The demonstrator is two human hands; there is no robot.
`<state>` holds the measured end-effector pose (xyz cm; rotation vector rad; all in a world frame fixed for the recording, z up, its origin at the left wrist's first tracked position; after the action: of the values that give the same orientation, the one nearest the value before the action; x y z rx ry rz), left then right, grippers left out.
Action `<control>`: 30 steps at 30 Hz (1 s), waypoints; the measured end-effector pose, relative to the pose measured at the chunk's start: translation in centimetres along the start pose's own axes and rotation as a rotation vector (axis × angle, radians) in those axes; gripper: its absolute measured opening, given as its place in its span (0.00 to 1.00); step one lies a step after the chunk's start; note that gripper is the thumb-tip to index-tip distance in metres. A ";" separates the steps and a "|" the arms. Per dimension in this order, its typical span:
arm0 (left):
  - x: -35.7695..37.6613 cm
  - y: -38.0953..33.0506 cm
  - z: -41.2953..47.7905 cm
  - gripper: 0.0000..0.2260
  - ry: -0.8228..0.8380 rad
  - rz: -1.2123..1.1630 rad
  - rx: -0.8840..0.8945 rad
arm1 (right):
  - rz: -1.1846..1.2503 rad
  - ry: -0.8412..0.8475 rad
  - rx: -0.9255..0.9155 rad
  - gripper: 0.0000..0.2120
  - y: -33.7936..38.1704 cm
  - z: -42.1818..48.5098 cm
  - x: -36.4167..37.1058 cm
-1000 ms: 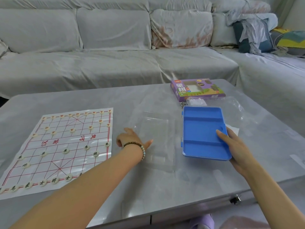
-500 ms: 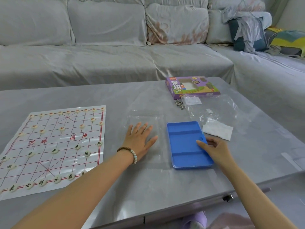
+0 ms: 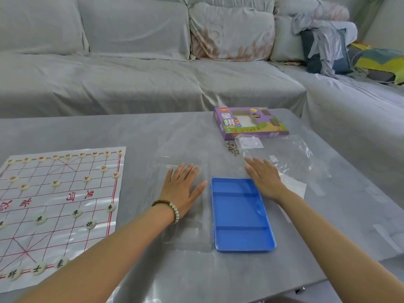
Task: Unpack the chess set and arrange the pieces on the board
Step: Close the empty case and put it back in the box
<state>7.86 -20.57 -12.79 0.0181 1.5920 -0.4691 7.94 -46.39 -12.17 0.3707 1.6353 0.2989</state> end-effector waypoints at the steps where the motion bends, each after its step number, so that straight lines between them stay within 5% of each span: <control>1: 0.1 0.1 0.3 0.44 -0.007 -0.001 -0.005 | -0.033 0.035 0.009 0.25 -0.6 0.6 0.1; 9: -1.1 0.9 4.4 0.50 -0.053 -0.033 -0.035 | -0.045 0.091 0.017 0.31 -5.0 -3.2 -0.8; 12: -1.6 0.8 5.9 0.51 -0.046 -0.037 -0.043 | -0.157 -0.091 -0.078 0.40 -4.6 -3.4 -2.6; 15: -1.7 0.2 7.0 0.52 -0.050 -0.052 -0.037 | -0.040 -0.422 -0.135 0.26 -2.7 0.0 -6.0; 19: -1.4 -0.3 7.7 0.49 -0.078 -0.100 -0.062 | 0.115 -0.455 -0.166 0.13 0.2 8.2 -7.3; 24: -0.7 0.6 7.2 0.48 -0.077 -0.116 -0.089 | -0.162 -0.079 -0.003 0.22 -1.1 13.2 -4.1; 28: -0.5 1.5 7.1 0.50 -0.057 -0.101 -0.096 | 0.044 -0.345 0.142 0.18 -3.4 13.3 -3.6; 30: -0.1 2.0 7.0 0.50 -0.035 -0.078 -0.106 | 0.164 -0.360 0.296 0.31 -3.9 13.8 -3.3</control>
<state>15.14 -20.91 -13.29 -0.1320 1.5854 -0.4424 21.73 -51.68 -12.10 0.7429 1.2957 0.1022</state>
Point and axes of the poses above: each hand's wrist, its own z-axis towards the middle knuckle, its own x-axis out of the palm, y = z × x, the point moved 2 cm from there along z, towards the middle knuckle, and after that the axes turned 6 degrees about -x, right-handed, at the moved point
